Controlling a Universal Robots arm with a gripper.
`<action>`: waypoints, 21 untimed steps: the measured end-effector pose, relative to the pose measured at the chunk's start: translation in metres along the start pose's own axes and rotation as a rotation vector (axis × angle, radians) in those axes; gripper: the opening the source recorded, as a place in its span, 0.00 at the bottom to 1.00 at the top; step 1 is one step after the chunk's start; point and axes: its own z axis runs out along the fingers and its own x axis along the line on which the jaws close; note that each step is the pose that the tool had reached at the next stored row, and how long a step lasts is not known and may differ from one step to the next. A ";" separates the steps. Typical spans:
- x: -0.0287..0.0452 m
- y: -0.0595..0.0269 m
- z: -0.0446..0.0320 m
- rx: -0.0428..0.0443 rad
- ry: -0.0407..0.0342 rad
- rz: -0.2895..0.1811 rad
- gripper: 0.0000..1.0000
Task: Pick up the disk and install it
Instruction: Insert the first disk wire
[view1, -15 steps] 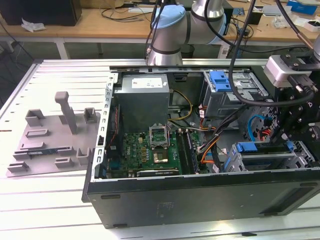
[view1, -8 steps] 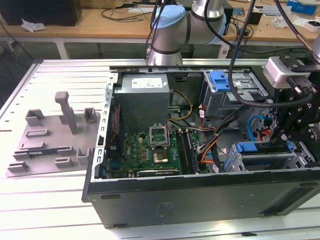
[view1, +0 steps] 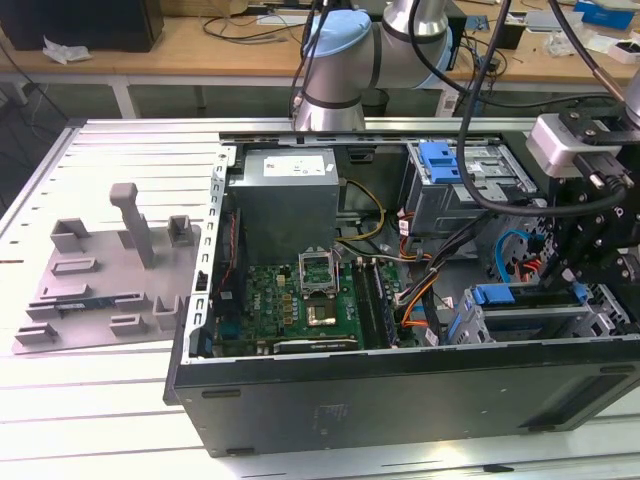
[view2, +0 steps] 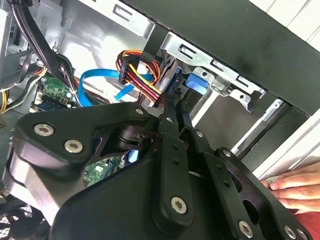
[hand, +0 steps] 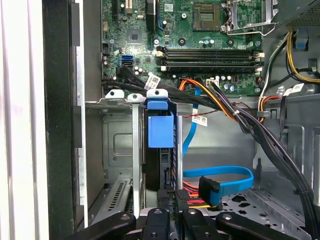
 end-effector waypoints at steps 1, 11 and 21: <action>-0.0001 0.0000 -0.0025 0.0000 -0.0001 0.000 0.17; 0.0003 -0.0002 -0.0062 0.0001 0.0001 0.000 0.17; 0.0006 -0.0002 -0.0030 0.0000 0.0002 0.000 0.17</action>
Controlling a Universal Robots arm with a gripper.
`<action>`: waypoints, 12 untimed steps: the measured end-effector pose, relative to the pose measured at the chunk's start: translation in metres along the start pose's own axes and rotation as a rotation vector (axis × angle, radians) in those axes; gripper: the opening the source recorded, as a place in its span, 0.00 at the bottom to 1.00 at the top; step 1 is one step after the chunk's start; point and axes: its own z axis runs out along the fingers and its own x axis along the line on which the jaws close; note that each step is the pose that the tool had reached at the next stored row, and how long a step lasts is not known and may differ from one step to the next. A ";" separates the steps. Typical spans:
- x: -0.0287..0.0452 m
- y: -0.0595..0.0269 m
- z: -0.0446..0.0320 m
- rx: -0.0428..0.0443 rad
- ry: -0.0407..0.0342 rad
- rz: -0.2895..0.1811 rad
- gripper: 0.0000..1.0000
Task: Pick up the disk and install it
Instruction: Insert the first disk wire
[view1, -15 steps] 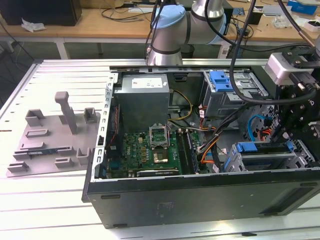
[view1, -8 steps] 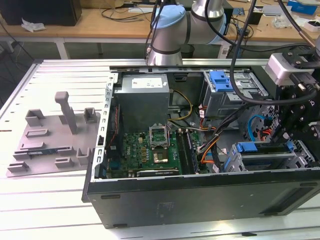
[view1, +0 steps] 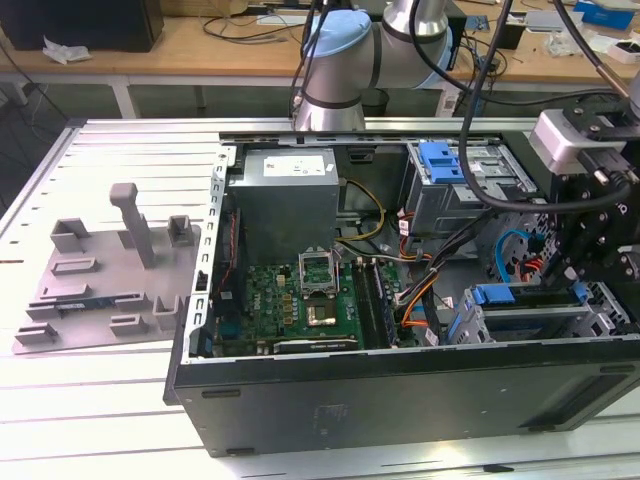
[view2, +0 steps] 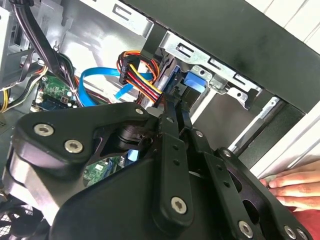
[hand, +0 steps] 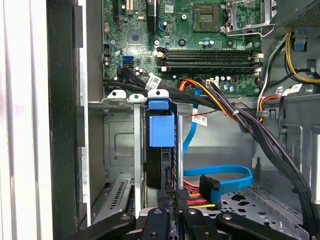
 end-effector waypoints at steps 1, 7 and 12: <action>0.0002 0.0000 0.0006 0.0000 0.0000 0.000 0.17; 0.0014 0.0000 0.0028 0.0000 0.0000 0.000 0.17; 0.0026 0.0000 0.0041 0.0000 0.0001 0.000 0.17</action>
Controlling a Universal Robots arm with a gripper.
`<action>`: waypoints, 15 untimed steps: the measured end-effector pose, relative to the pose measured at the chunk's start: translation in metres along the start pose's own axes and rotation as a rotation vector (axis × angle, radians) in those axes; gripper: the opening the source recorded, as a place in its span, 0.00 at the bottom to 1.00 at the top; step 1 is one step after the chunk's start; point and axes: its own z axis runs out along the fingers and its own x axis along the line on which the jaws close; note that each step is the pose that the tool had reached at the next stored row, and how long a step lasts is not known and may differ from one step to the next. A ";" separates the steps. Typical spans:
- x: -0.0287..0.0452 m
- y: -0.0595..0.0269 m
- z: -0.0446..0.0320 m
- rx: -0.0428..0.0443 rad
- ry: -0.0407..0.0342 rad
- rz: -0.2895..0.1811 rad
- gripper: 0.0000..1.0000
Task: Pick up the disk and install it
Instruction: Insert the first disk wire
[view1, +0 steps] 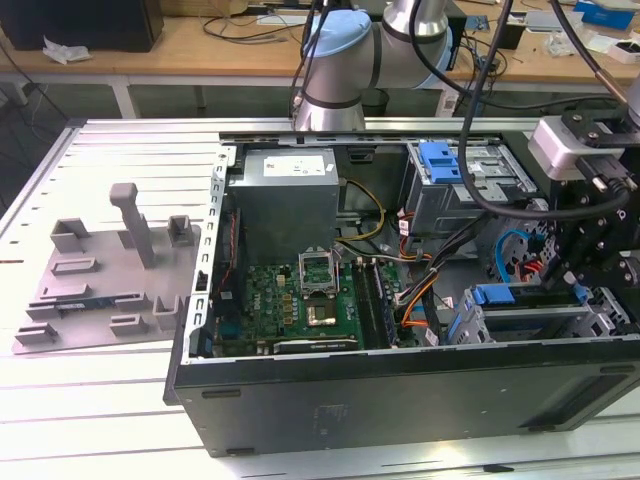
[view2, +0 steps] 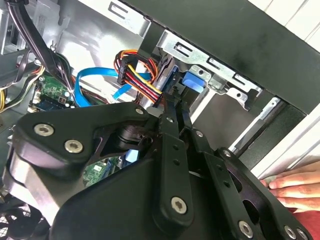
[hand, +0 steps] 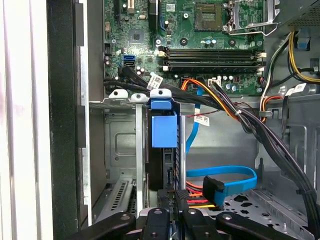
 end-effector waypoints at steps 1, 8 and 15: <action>0.0002 0.0000 0.0002 0.0000 -0.0001 0.000 0.17; 0.0002 -0.0001 -0.0118 0.0001 -0.0003 0.000 0.17; -0.0009 -0.0002 -0.0142 0.0000 -0.0002 0.001 0.17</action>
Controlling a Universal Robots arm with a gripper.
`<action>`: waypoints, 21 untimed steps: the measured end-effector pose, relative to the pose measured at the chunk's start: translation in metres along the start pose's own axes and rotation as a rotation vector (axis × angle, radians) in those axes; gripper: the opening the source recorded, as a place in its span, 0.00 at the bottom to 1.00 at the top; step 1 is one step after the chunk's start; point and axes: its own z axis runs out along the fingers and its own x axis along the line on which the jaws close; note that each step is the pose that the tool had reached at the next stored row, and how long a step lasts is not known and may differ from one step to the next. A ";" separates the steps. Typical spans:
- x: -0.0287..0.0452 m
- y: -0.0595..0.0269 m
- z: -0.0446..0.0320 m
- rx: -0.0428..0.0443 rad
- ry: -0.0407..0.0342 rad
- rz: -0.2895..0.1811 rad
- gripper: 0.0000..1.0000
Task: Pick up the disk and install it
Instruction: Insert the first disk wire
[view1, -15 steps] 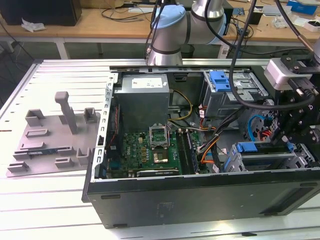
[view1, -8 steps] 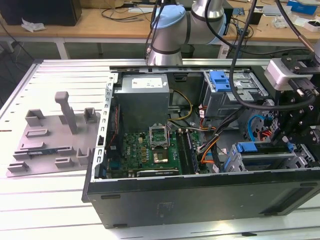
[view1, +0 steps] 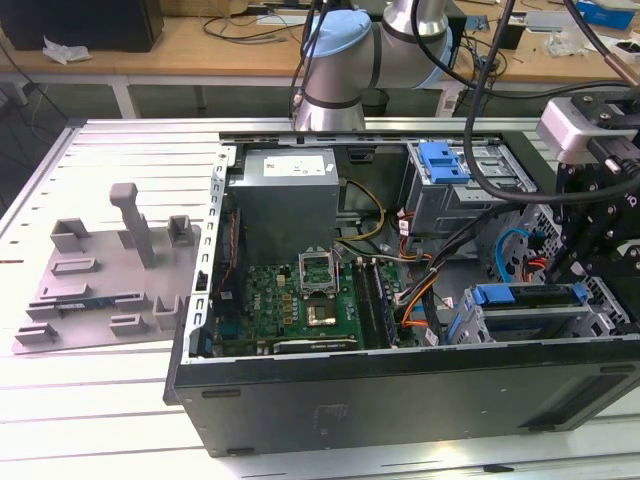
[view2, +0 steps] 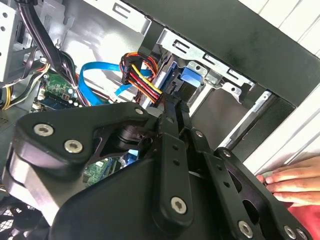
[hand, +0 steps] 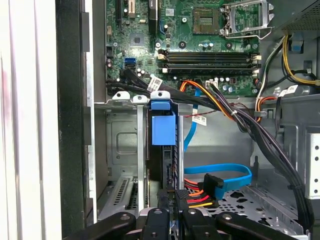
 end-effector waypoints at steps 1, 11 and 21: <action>0.0000 0.0000 0.0000 0.0001 0.0000 0.000 0.17; -0.0020 0.0005 0.0001 -0.0001 0.0000 -0.003 0.17; -0.0022 0.0005 0.0019 -0.0002 0.0000 -0.007 0.17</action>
